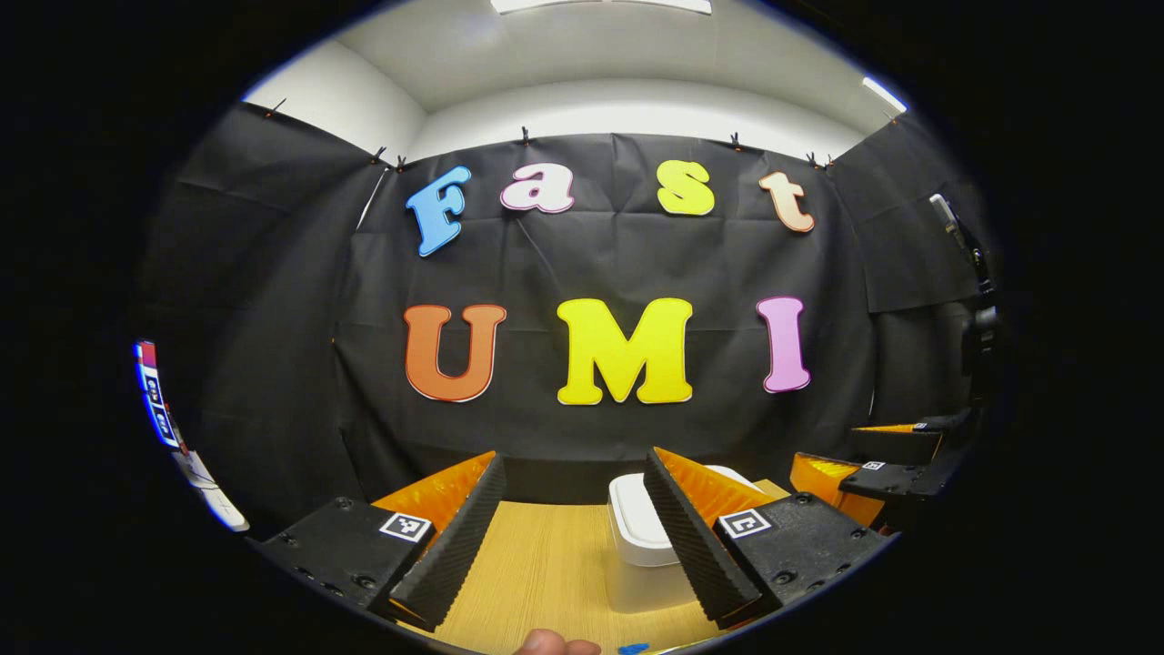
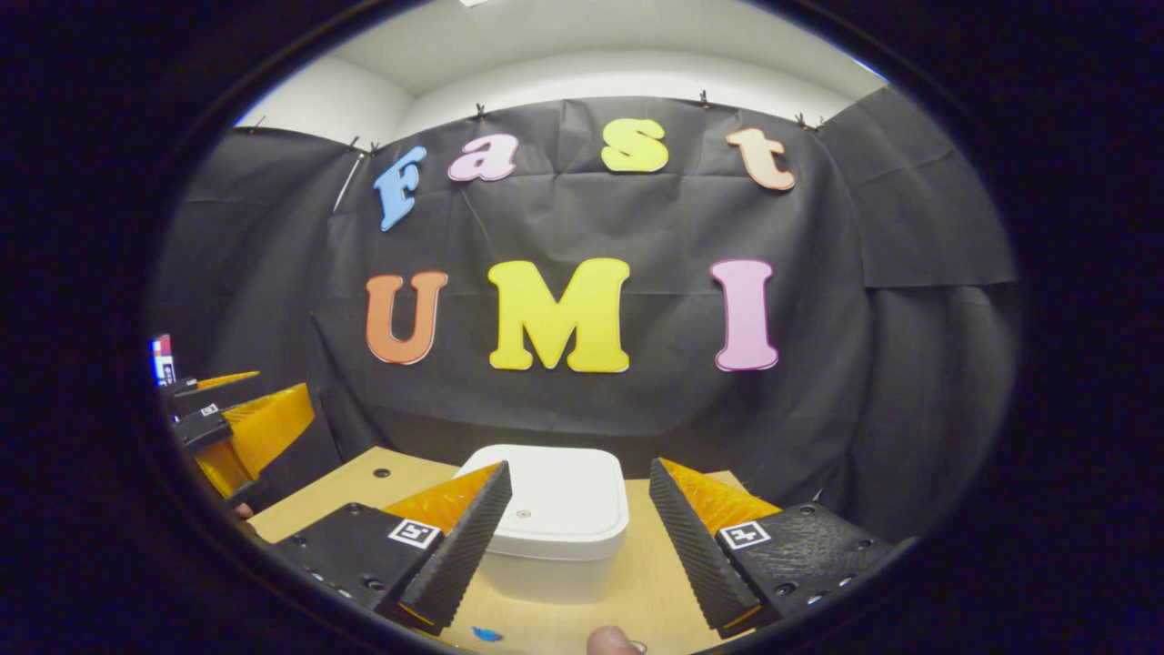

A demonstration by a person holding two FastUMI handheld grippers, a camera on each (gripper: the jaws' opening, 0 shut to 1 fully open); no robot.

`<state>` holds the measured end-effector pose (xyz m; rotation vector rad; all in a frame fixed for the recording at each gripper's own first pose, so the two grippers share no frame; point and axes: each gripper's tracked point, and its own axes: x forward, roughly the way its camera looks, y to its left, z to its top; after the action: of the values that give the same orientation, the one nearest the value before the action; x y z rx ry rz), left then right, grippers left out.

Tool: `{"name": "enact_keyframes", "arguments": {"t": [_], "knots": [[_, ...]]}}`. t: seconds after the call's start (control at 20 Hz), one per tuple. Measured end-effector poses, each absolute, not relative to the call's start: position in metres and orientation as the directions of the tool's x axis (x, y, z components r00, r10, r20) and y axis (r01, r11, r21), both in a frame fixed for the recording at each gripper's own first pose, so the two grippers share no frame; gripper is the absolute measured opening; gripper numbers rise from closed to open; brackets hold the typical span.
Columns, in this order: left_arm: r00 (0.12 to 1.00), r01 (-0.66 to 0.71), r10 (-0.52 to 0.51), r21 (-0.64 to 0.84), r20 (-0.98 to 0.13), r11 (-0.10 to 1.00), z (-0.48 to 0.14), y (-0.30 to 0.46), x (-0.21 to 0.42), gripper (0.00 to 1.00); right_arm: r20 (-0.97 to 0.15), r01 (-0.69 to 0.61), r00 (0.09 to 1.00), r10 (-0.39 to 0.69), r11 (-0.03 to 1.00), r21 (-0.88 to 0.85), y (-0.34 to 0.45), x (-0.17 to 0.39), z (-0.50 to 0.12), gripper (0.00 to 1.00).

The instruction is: Press the lid of the desktop garbage bin to open it, pick up the crumpled paper on the desktop and throw it into the bin, then pick up the pop can on the desktop and drop it into the bin, and finally close the garbage bin lid.

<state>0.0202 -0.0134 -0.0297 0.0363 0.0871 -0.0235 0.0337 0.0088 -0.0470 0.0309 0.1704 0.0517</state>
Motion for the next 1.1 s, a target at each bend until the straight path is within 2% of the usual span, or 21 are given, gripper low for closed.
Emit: {"name": "enact_keyframes", "arguments": {"t": [0.2,0.25,0.3,0.4,0.45,0.6,0.65,0.7,1.1], "knots": [[0.996,0.01,-0.007,0.039,-0.087,0.999,-0.03,-0.007,0.017,0.99,-0.211,-0.023,0.977,0.026,1.0,0.016,0.007,0.046,-0.058,0.83],[0.996,0.006,-0.002,0.039,-0.086,0.999,-0.029,-0.005,0.016,0.98,-0.221,-0.027,0.975,0.032,0.999,0.025,0.009,0.05,-0.06,0.76],[0.996,0.001,0.003,0.038,-0.087,0.999,-0.029,-0.003,0.016,0.98,-0.234,-0.028,0.972,0.034,0.999,0.029,0.011,0.053,-0.062,0.74],[0.996,-0.003,0.007,0.033,-0.093,0.999,-0.03,-0.003,0.016,0.99,-0.264,-0.023,0.964,0.03,0.999,0.029,0.008,0.062,-0.069,0.6],[0.995,-0.002,0.005,0.034,-0.098,0.999,-0.031,-0.004,0.016,0.98,-0.281,-0.032,0.959,0.039,0.999,0.031,0.01,0.066,-0.074,0.48],[0.996,-0.005,0.009,0.048,-0.093,0.999,-0.03,-0.006,0.018,0.98,-0.342,-0.062,0.937,0.068,0.998,0.027,0.015,0.079,-0.094,0.23],[0.996,-0.006,0.011,0.053,-0.091,0.999,-0.03,-0.006,0.018,0.99,-0.36,-0.059,0.93,0.069,0.998,0.039,0.013,0.084,-0.102,0.09],[0.996,-0.01,0.015,0.057,-0.089,0.998,-0.029,-0.006,0.018,0.99,-0.377,-0.057,0.923,0.075,0.997,0.058,0.014,0.086,-0.105,0.0],[0.993,-0.045,0.053,0.07,-0.109,0.996,-0.035,-0.001,0.021,0.99,-0.447,-0.129,0.884,0.137,0.99,0.05,0.03,0.113,-0.136,0.0]]}}
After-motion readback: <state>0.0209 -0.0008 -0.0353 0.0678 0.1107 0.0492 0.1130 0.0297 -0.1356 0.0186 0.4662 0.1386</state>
